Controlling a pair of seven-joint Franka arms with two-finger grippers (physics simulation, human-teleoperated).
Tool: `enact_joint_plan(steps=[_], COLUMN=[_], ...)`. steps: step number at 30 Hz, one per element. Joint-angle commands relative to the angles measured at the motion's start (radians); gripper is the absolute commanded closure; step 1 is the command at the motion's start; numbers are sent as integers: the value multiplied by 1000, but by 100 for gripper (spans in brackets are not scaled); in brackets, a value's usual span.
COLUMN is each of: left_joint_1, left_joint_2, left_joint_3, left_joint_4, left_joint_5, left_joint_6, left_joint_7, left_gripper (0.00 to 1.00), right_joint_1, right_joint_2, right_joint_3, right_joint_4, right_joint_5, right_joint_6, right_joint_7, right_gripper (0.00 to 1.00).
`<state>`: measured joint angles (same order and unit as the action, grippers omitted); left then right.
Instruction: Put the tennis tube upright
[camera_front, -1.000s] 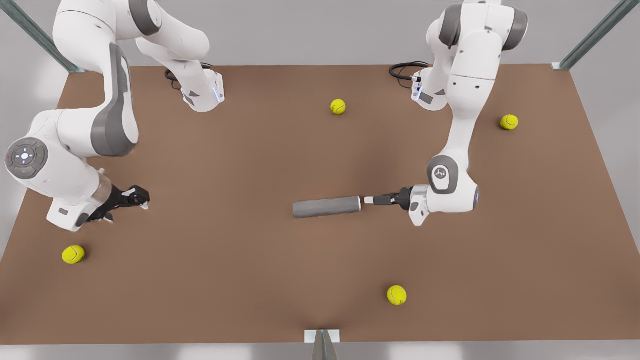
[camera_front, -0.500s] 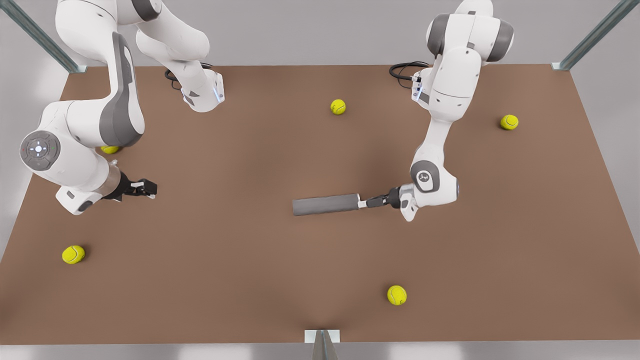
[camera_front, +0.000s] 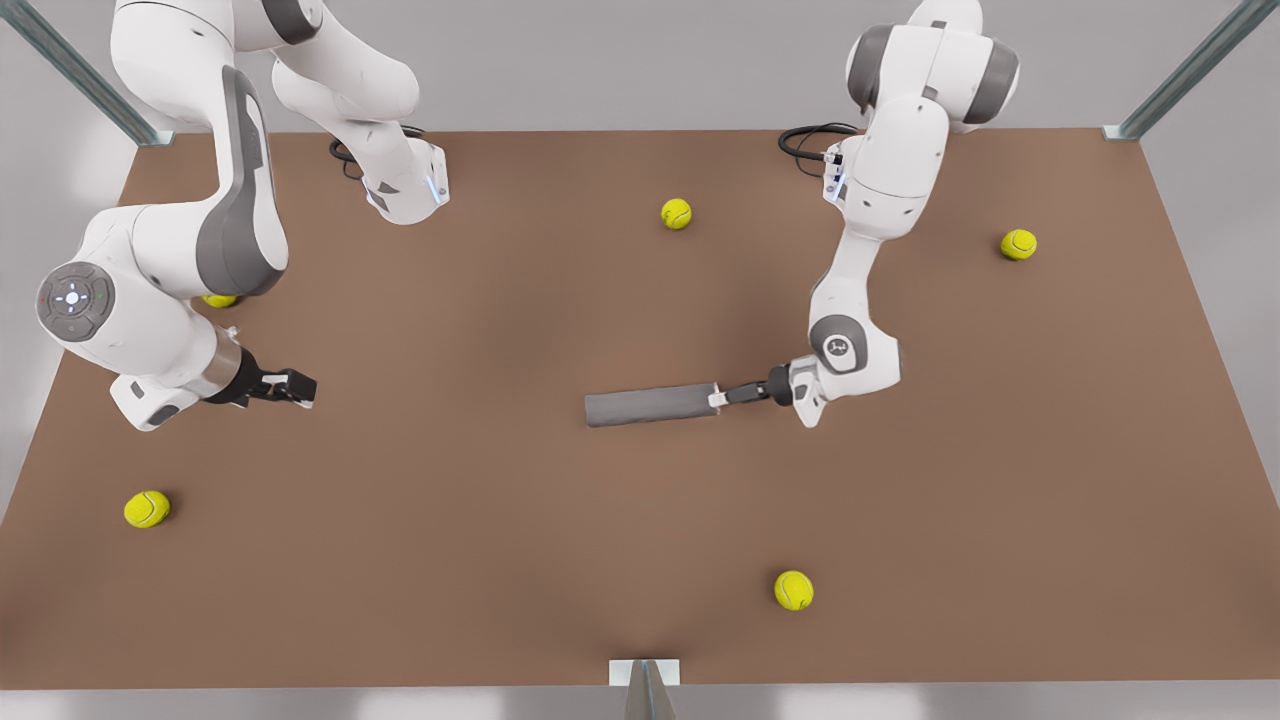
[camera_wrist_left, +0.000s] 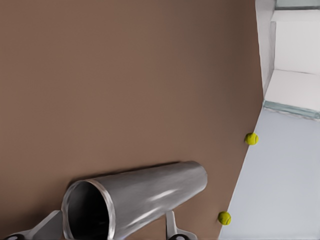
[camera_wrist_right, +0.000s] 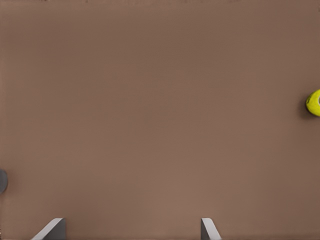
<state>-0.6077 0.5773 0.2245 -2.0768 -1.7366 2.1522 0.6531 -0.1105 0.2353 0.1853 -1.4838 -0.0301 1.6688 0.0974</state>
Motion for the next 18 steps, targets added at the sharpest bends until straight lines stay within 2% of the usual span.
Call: enact_joint_plan(steps=[1,18], left_joint_1=[-4,-3], left_joint_2=[0,15], left_joint_3=[-2,-45], left_joint_4=[1,29], left_joint_5=[-37,-193], left_joint_6=[2,-18], left_joint_7=[166,163], left_gripper=[0,0], right_joint_1=[0,0], right_joint_2=[-1,-1], right_joint_3=[0,0], right_joint_4=[0,0], right_joint_5=[6,6], right_joint_6=[3,3], right_joint_7=[73,73], right_gripper=[0,0])
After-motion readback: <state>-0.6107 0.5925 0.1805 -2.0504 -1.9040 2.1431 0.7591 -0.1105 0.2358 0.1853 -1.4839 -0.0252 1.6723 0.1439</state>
